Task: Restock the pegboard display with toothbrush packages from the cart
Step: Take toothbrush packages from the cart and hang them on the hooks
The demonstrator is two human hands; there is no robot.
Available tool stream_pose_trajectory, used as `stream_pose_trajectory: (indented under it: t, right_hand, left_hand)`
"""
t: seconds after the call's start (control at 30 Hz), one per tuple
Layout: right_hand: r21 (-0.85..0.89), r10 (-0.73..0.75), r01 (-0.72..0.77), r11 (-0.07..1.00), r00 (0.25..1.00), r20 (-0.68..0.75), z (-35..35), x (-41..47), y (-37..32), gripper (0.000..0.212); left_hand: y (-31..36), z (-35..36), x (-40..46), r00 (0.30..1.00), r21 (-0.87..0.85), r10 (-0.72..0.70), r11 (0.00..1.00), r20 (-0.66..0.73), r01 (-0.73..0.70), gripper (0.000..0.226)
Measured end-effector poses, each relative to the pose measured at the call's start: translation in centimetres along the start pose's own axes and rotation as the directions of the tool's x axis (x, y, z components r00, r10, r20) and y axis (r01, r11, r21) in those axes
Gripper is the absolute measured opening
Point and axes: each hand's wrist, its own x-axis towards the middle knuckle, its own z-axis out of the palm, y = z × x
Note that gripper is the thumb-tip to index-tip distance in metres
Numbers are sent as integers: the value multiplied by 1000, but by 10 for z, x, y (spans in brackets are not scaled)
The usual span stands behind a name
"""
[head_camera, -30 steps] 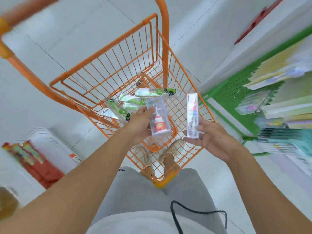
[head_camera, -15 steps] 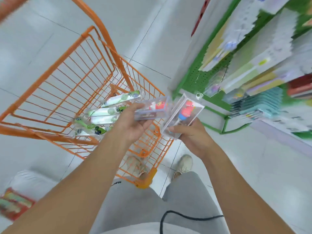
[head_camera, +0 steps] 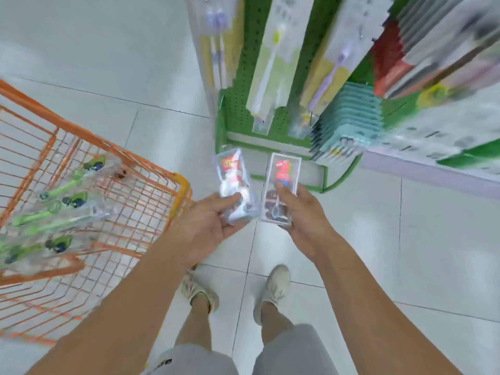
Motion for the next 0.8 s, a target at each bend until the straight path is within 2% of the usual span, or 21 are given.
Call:
stream_pose_trajectory:
  t: [0.1,0.23,0.4,0.43,0.53,0.67,0.8]
  right_hand:
    - [-41,-2,1,999,1000,-19,-39,55,30,17]
    - [-185,-104,107,977,994,25,-60,139,59,16]
    - [-186,-262,275,943,961,91,-40,223,47,27]
    - [-185,-286,299,936,954,95,-36,234,42,27]
    - [-188,-322,336,923,941,103,-30,257,35,27]
    - [-231,-320,339,912,940,115,-34,271,37,32]
    - [-263,-288,314,912,949,131,-35,274,40,34]
  left_hand:
    - [-36,5,56,999,0,-1,1000,-52,1,54]
    - [-57,-9,128,976,176,167,974,-139,-141,50]
    - [-43,-25,189,944,248,284,939,-166,-239,39]
    - [-39,-26,197,942,237,294,938,-162,-252,36]
    - [-33,-27,214,935,215,331,929,-130,-300,58]
    - [-33,-23,223,930,240,343,922,-134,-305,43]
    - [-35,-20,227,937,220,322,932,-138,-288,42]
